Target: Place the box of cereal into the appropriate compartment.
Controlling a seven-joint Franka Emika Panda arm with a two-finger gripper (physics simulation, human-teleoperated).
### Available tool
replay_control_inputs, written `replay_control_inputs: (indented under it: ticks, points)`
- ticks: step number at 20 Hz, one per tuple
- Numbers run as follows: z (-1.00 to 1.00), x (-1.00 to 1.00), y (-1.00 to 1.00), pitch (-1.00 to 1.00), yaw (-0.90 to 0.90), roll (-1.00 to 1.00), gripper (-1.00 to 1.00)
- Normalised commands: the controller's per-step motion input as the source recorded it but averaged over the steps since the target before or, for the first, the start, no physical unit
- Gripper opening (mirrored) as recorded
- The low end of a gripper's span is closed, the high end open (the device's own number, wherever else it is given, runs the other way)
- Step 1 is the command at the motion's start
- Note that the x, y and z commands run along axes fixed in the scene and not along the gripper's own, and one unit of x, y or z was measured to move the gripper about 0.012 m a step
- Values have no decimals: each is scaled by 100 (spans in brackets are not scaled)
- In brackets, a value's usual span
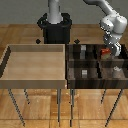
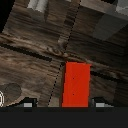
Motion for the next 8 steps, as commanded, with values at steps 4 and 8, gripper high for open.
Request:
replay_control_inputs:
  ticks: [4,8]
  points:
    - [0,0,0,0,0,0,100]
    - [0,0,0,0,0,0,100]
